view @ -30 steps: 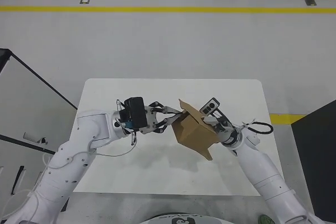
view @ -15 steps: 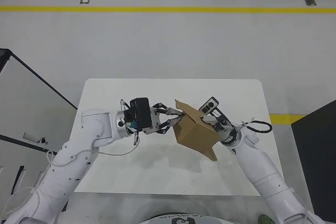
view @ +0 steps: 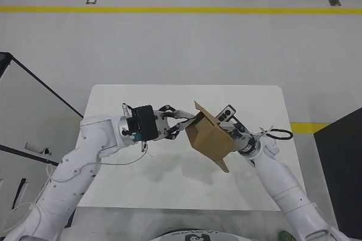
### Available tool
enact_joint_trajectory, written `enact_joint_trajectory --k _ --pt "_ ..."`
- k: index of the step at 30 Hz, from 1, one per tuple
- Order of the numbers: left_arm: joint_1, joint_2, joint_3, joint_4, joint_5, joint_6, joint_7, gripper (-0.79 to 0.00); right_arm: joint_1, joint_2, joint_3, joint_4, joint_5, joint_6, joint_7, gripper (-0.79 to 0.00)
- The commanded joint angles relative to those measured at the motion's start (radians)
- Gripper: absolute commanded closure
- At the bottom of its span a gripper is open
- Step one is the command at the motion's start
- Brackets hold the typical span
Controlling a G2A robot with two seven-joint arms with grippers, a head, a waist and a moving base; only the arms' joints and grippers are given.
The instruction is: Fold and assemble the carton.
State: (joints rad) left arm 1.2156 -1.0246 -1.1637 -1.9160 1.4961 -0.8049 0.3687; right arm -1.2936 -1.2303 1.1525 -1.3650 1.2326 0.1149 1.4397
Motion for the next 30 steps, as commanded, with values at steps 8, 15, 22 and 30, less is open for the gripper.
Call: enact_joint_trajectory --k 8,15,22,30 --pt "0.015 0.007 0.016 -0.04 0.195 0.043 0.06 0.0 -0.007 -0.002 -0.007 -0.001 0.002 0.034 -0.007 0.0" --pt "0.021 0.012 0.024 -0.052 0.254 0.047 0.078 0.0 -0.011 -0.003 -0.008 -0.001 0.01 0.046 -0.014 0.0" --pt "0.027 0.015 0.019 -0.048 0.245 0.049 0.088 0.0 -0.015 -0.004 -0.007 -0.006 0.005 0.045 -0.015 0.0" --pt "0.032 0.017 0.018 -0.051 0.227 0.036 0.084 0.0 -0.02 -0.005 -0.008 -0.013 0.0 0.044 -0.019 0.0"
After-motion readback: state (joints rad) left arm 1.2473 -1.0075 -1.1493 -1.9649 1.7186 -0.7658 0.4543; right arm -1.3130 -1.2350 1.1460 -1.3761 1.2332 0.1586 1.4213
